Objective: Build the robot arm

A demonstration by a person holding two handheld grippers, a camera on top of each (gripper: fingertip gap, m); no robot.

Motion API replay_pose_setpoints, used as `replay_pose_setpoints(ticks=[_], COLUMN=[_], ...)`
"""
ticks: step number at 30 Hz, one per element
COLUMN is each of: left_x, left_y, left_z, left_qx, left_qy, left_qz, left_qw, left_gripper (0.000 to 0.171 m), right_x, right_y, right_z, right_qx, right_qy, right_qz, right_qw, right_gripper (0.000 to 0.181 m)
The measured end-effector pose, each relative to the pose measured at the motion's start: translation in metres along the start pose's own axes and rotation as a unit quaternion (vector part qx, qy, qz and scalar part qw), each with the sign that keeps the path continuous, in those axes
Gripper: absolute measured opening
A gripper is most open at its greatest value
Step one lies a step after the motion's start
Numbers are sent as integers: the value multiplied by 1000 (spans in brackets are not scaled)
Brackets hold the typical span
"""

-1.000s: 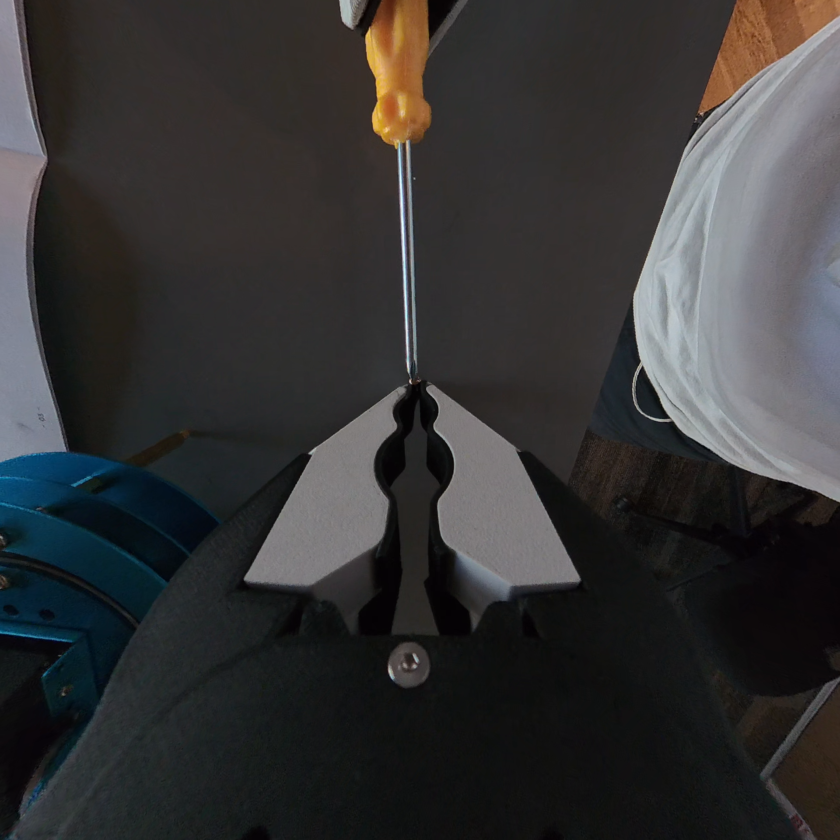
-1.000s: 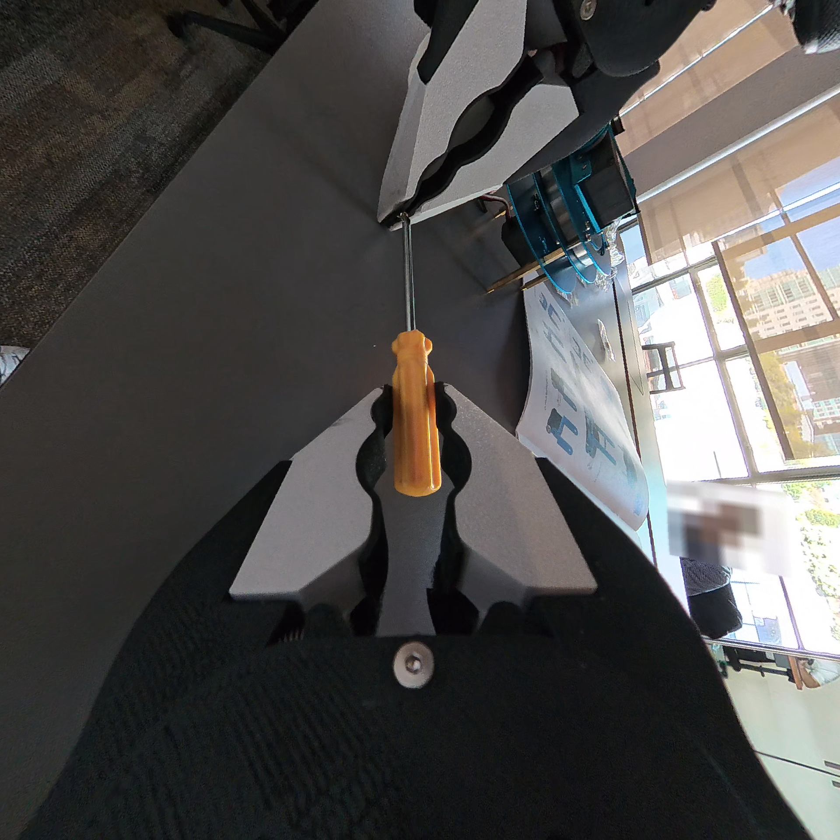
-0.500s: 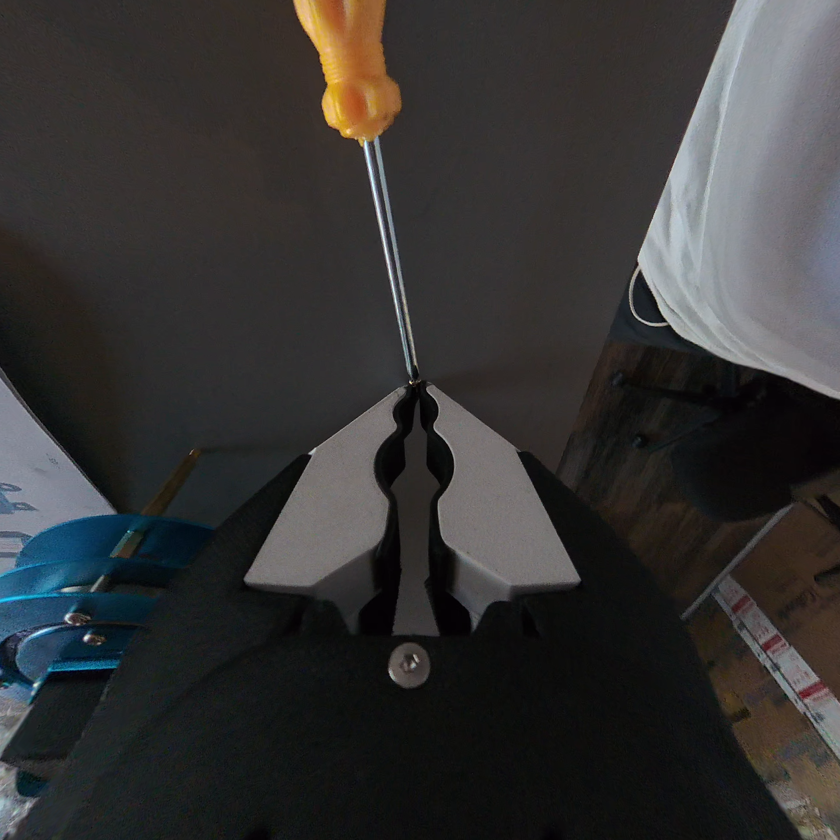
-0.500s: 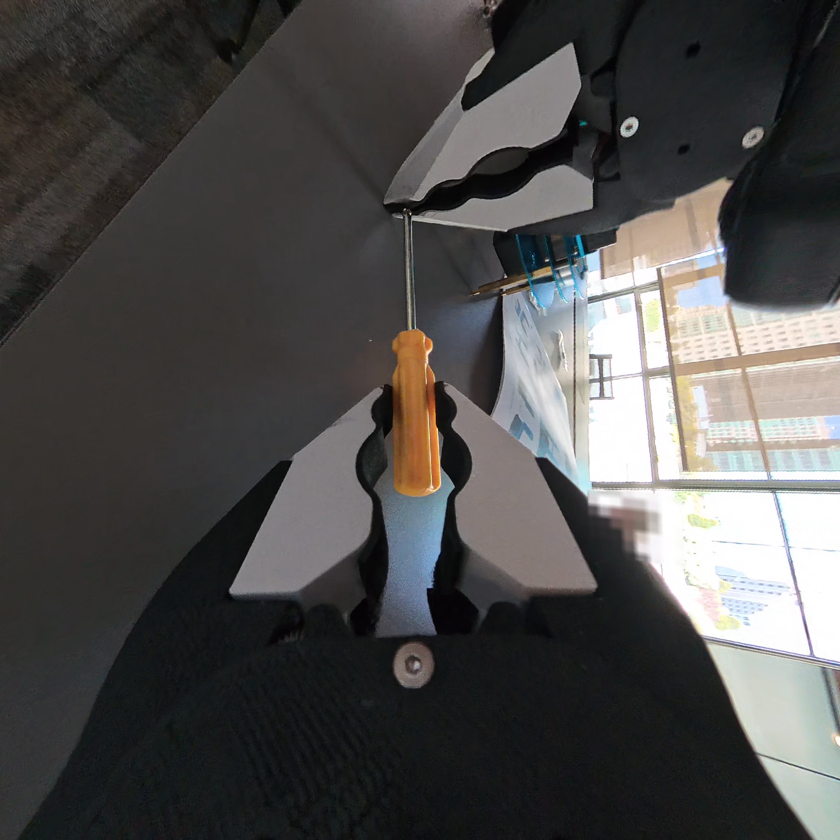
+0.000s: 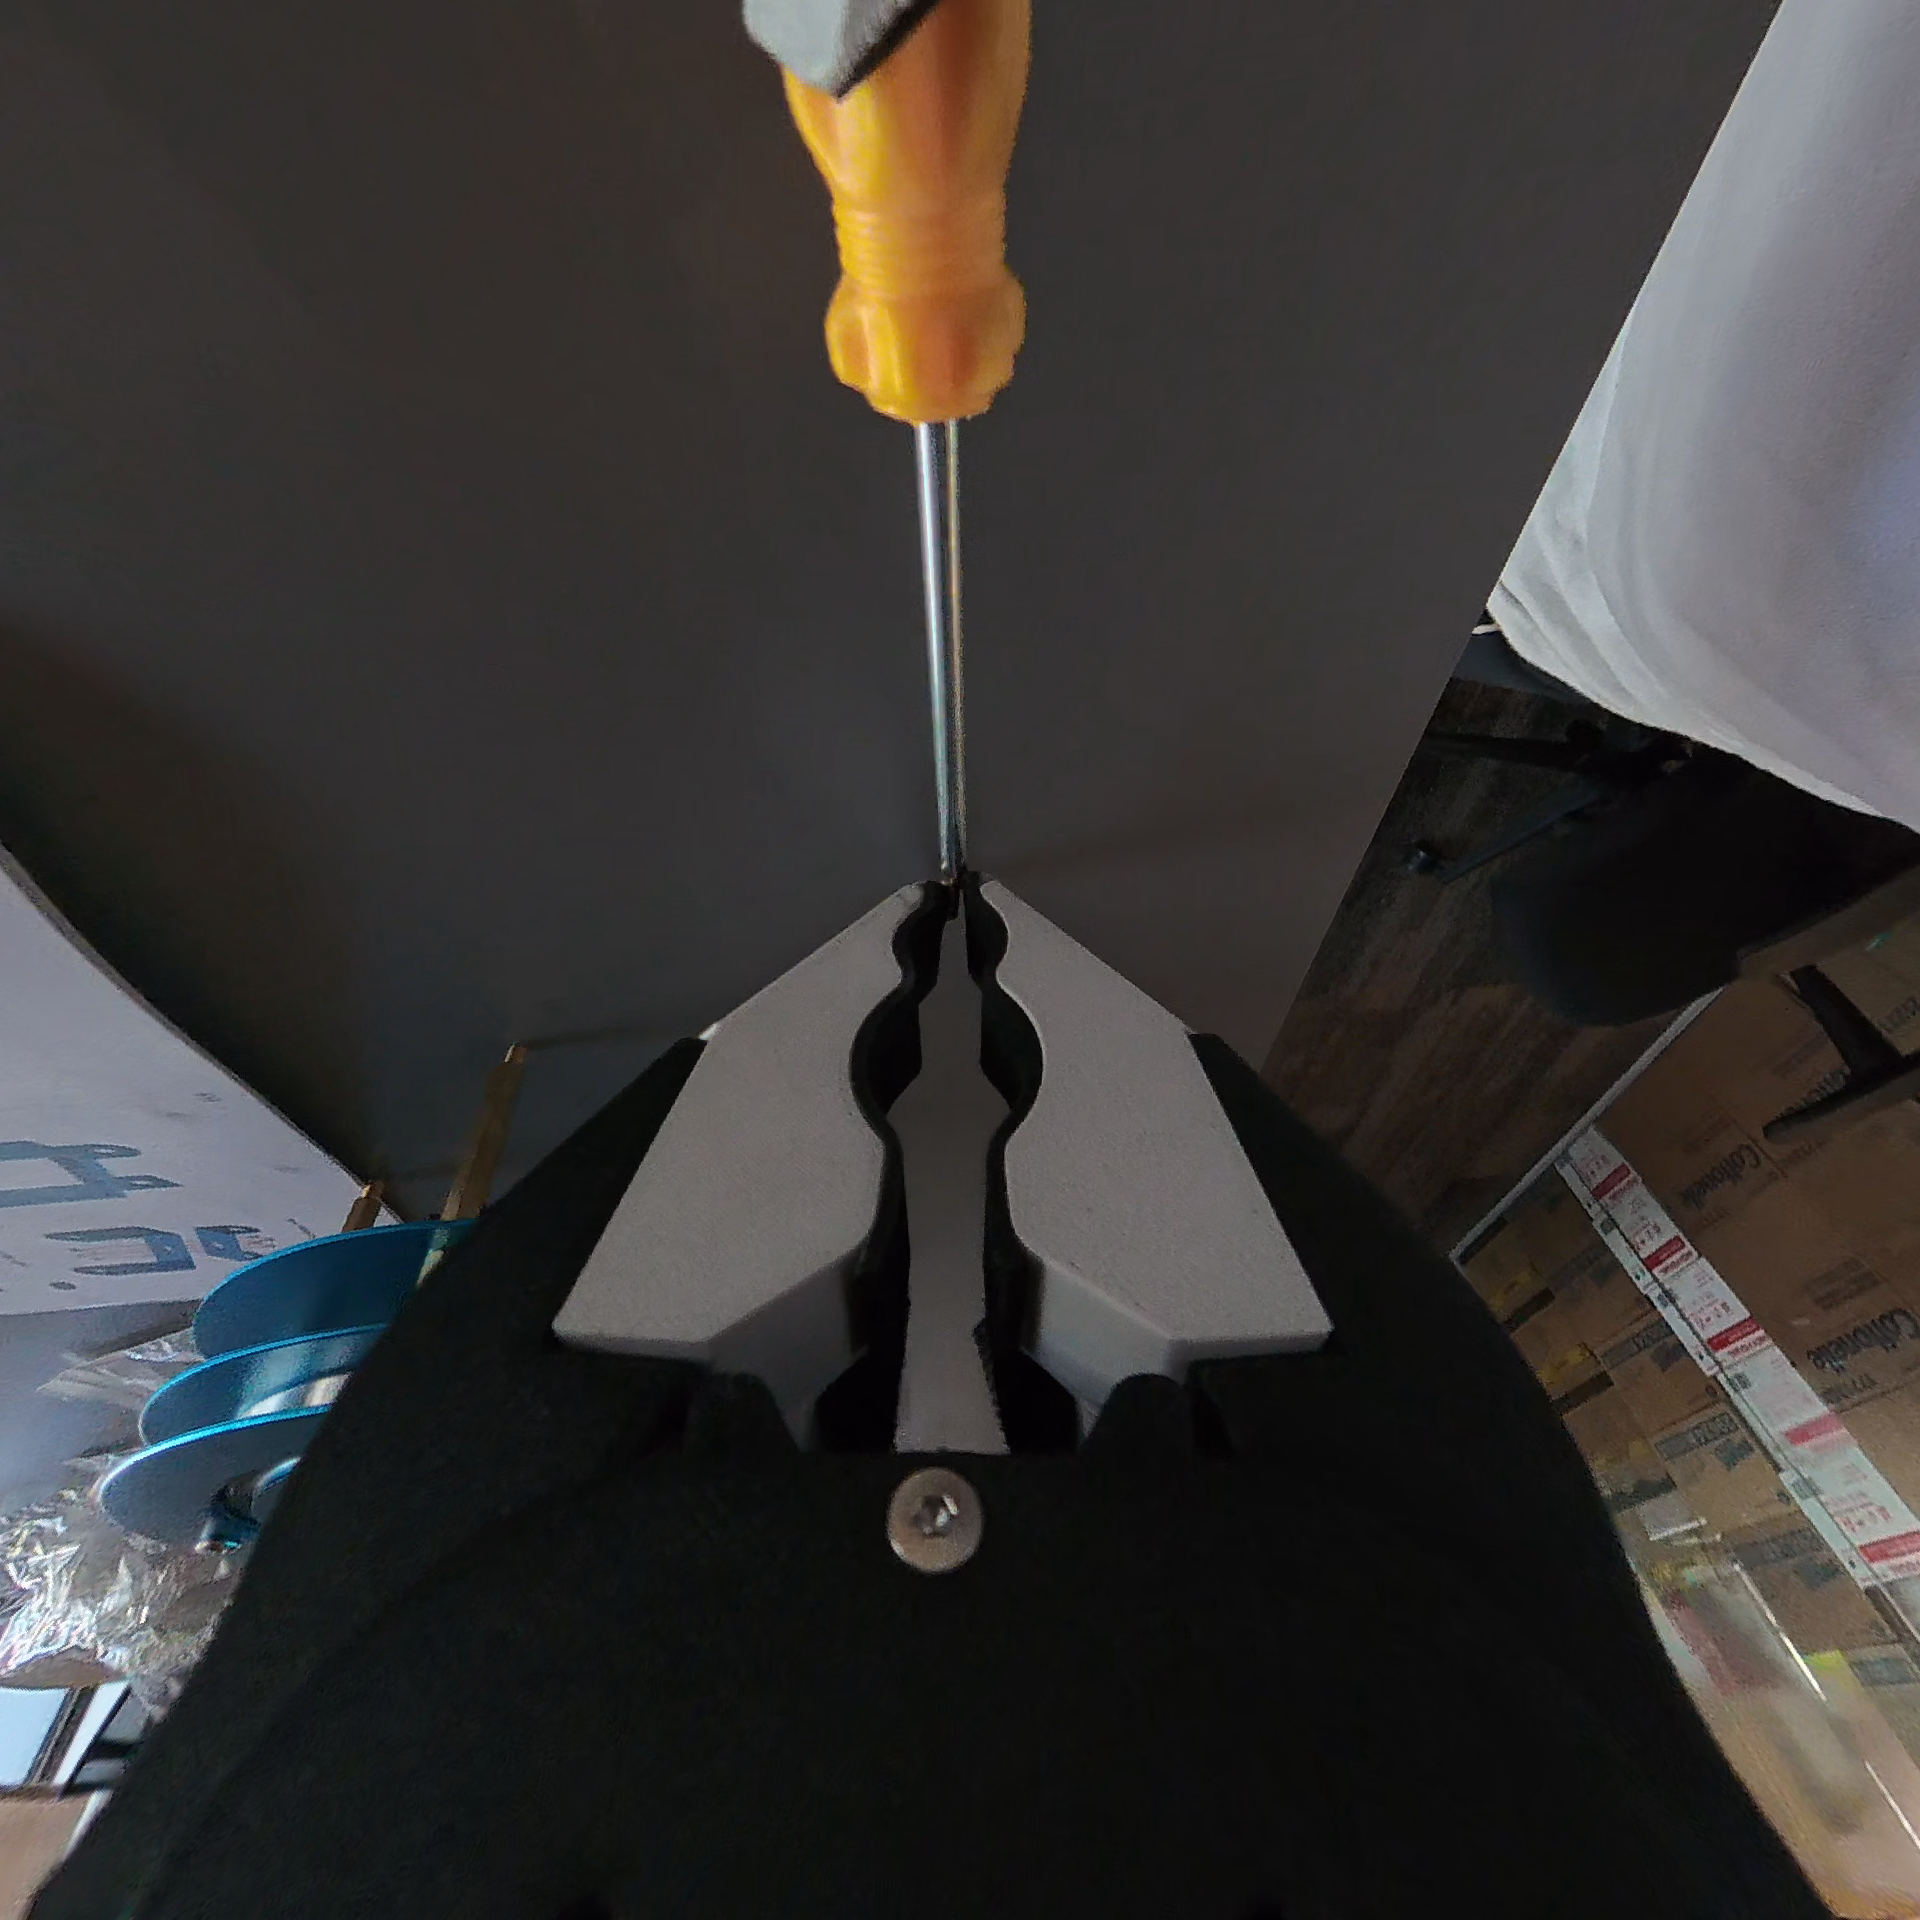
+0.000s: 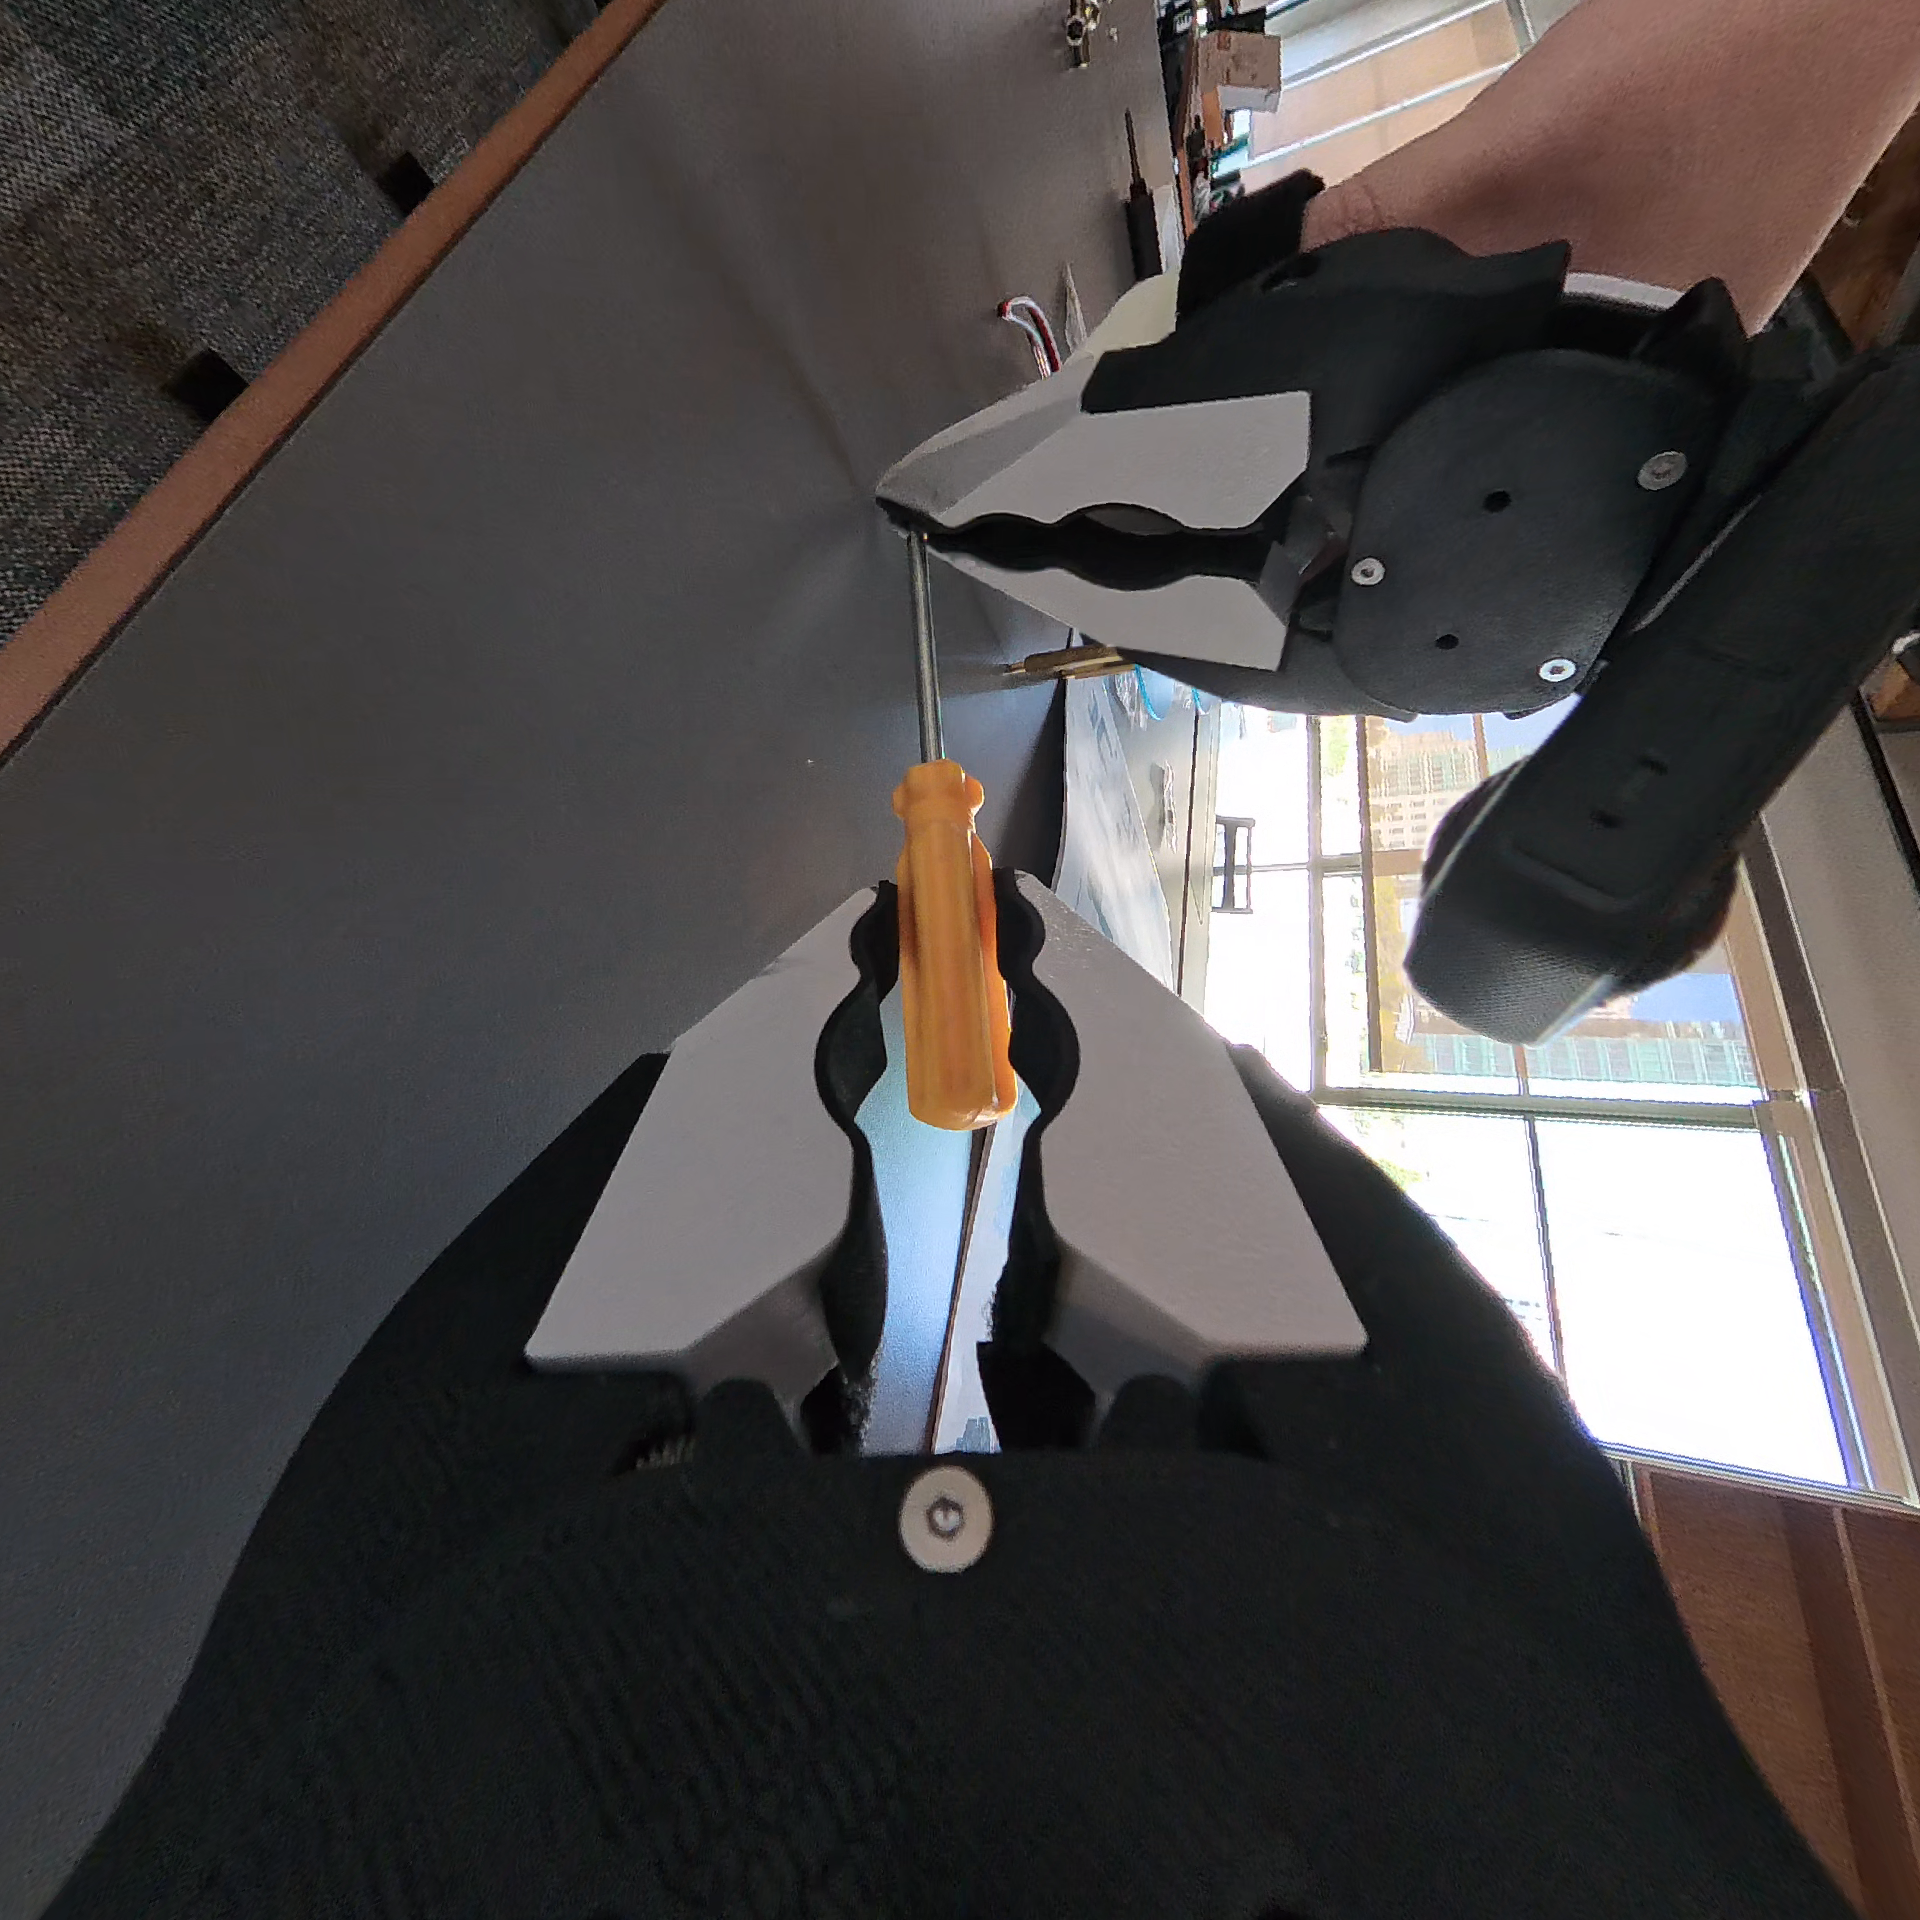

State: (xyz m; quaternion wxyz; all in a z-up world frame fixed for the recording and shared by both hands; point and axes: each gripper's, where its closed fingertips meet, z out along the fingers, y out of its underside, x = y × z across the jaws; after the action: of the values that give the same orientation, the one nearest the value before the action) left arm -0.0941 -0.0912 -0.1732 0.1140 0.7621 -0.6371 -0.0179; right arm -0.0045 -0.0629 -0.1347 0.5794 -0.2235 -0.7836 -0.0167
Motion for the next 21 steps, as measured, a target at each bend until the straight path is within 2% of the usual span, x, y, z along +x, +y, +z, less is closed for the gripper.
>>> replay_pose_setpoints(ticks=[5, 14, 18, 21], left_x=[0, -4, -19, -34], left_y=[-3, -10, -2, 16], left_z=[-3, -14, -44, -79], left_qx=[11, 68, 130, 214], left_qy=[2, 3, -38, -87], left_qz=[-2, -25, -61, -122], left_qw=[1000, 997, 989, 965], left_gripper=[4, 26, 29, 32], right_x=[4, 3, 4, 8], right_y=[2, 6, 9, 14], right_z=[-2, -1, -1, -2], right_qx=[0, 2, 4, 7], right_qy=[5, -4, -10, -12], right_qz=[12, 27, 53, 86], right_qw=[1000, 1000, 999, 996], right_gripper=[17, 18, 18, 17])
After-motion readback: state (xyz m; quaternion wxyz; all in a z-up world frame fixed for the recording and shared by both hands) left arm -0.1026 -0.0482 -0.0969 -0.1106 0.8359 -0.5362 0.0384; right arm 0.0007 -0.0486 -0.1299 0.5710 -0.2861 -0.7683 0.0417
